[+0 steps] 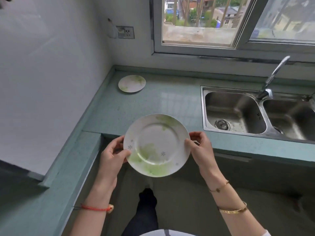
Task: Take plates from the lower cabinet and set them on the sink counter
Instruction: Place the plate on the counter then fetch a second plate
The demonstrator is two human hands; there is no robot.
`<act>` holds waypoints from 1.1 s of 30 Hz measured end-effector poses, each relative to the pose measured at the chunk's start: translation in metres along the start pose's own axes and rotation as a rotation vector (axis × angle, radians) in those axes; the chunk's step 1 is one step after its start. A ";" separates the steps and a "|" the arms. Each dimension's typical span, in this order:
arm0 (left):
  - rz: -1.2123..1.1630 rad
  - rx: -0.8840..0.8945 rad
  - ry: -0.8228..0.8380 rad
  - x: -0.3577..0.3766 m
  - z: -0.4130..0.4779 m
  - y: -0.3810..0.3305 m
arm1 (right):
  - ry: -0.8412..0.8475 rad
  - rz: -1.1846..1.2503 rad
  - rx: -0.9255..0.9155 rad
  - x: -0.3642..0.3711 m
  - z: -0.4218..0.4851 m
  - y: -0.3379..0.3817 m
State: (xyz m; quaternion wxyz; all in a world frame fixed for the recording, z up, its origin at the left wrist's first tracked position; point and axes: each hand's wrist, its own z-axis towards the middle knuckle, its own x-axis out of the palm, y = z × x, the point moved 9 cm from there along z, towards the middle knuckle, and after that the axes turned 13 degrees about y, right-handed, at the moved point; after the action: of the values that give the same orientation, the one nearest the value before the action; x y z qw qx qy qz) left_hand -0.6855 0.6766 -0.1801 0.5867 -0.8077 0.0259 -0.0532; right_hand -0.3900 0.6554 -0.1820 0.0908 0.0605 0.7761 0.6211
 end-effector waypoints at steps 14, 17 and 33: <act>0.114 -0.028 0.203 0.022 0.270 -0.084 | -0.220 0.020 0.041 0.008 0.227 0.038; 0.117 -0.028 0.231 0.033 0.316 -0.094 | -0.255 -0.002 0.061 0.002 0.271 0.040; 0.164 -0.123 0.103 0.075 0.536 -0.035 | -0.276 -0.184 0.271 -0.022 0.492 -0.020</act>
State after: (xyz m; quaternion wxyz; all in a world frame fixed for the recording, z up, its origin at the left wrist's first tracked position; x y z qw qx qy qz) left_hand -0.5490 1.1859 -0.3062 0.5362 -0.8336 0.1251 -0.0449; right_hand -0.2618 1.1152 -0.3044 0.2435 0.0856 0.8351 0.4858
